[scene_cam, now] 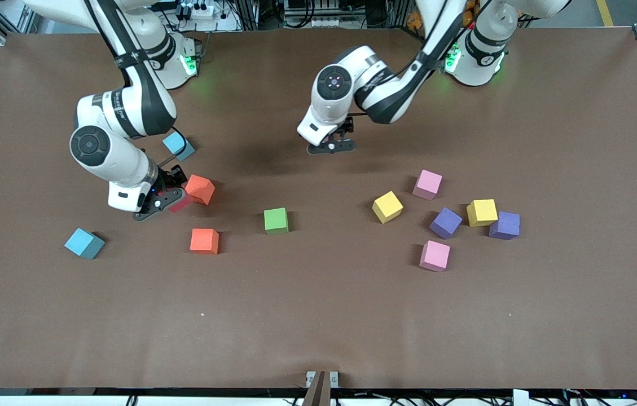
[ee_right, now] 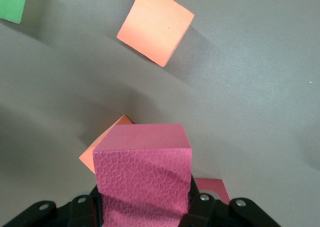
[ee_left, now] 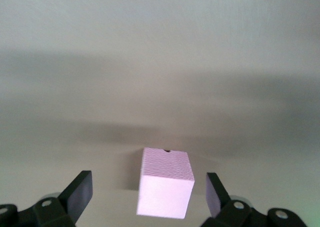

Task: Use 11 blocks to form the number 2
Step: 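Lower the pink cube with the left gripper while the right gripper lifts the red cube, then lower the red cube with the right gripper while the left gripper reaches the yellow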

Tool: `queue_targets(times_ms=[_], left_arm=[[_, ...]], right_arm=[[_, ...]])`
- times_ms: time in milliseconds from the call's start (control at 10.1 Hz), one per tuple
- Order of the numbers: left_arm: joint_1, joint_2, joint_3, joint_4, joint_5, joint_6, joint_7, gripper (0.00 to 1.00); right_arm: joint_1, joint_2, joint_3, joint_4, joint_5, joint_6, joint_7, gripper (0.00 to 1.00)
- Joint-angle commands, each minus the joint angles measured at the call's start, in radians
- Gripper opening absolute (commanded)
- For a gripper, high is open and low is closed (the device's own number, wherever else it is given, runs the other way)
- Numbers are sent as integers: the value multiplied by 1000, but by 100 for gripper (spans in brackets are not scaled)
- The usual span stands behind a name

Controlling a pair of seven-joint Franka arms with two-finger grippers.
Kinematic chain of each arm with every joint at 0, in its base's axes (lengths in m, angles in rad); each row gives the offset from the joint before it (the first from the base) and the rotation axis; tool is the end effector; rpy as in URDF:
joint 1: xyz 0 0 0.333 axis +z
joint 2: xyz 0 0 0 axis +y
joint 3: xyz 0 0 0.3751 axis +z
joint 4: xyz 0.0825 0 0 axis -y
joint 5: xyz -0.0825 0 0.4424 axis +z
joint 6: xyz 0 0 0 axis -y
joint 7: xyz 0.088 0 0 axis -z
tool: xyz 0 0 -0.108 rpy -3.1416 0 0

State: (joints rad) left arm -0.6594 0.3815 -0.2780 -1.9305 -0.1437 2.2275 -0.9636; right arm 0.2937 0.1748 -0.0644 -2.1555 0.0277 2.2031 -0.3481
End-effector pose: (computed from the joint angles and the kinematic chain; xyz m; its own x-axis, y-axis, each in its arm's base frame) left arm 0.4056 -0.5427 0.3074 0.9678 0.1247 -0.2185 0.1386 -0.9891 0.0491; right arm 0.5817 0.1373 0.3252 0.8400 0.5300 -0.1159 0.5278 -0.8478 -0.0515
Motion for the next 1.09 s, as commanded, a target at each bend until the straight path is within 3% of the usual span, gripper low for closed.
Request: queue_targets(times_ms=[0, 297, 791, 988], left_arm=[[81, -113, 2, -25, 19, -58, 8, 100], [173, -121, 14, -6, 168, -62, 16, 100], [188, -33, 166, 57, 168, -49, 37, 100], [187, 35, 184, 117, 167, -31, 29, 100]], right_arm=[[19, -3, 17, 8, -20, -16, -26, 25], [232, 5, 17, 5, -34, -7, -26, 25], [576, 58, 17, -3, -176, 33, -26, 25], [677, 80, 18, -6, -178, 94, -28, 25]])
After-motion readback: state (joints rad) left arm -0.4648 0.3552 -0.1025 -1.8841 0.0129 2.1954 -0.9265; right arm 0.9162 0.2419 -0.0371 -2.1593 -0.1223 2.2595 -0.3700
